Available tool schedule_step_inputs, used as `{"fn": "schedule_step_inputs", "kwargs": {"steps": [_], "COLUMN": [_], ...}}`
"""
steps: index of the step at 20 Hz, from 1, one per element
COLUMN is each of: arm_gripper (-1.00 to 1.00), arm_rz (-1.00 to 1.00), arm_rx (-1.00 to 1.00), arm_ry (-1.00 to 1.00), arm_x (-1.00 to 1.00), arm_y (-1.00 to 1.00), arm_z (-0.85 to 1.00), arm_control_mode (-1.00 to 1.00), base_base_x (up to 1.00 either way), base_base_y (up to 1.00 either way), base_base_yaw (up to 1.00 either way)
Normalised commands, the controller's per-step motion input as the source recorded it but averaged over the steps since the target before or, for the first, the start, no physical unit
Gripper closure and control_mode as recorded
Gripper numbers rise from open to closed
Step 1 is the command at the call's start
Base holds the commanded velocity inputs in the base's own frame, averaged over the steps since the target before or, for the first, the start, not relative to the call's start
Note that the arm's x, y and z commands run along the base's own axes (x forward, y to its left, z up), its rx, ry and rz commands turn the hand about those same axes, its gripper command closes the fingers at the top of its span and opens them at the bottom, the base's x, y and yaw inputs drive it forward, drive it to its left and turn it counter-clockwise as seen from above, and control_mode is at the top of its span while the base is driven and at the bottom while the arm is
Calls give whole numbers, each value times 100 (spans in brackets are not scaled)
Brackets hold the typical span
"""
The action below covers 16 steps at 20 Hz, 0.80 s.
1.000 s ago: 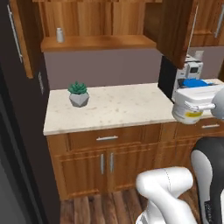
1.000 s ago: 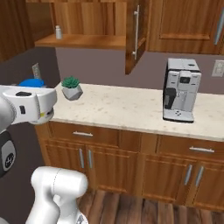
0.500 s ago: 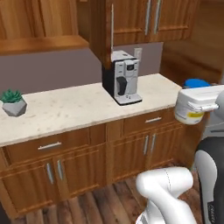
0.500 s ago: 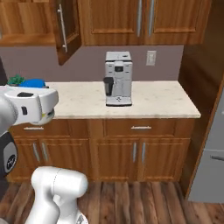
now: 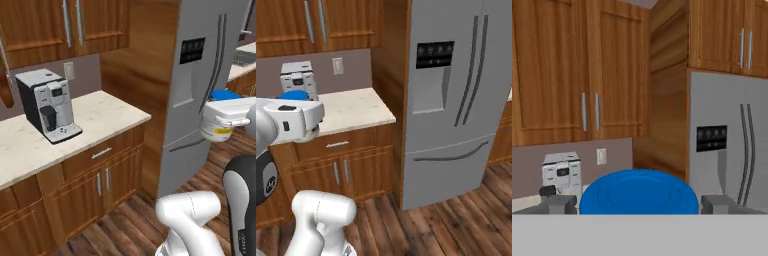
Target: Collect the paprika, mayonnaise, and shaker from the cabinet and place them next to the stove.
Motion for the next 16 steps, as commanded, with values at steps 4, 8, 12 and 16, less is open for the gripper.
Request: {"fn": "schedule_step_inputs", "kwargs": {"steps": [4, 8, 12, 16], "arm_gripper": [100, 100, 100, 100], "arm_rz": [0, 0, 0, 0], "arm_rx": [0, 0, 0, 0], "arm_ry": [0, 0, 0, 0], "arm_x": [0, 0, 0, 0], "arm_y": [0, 0, 0, 0], "arm_z": [0, 0, 0, 0], "arm_control_mode": [100, 100, 100, 100], "base_base_x": [20, 26, 35, 55], "base_base_y": [-81, -87, -89, -74], "base_base_yaw": [-58, -55, -52, -49]}}
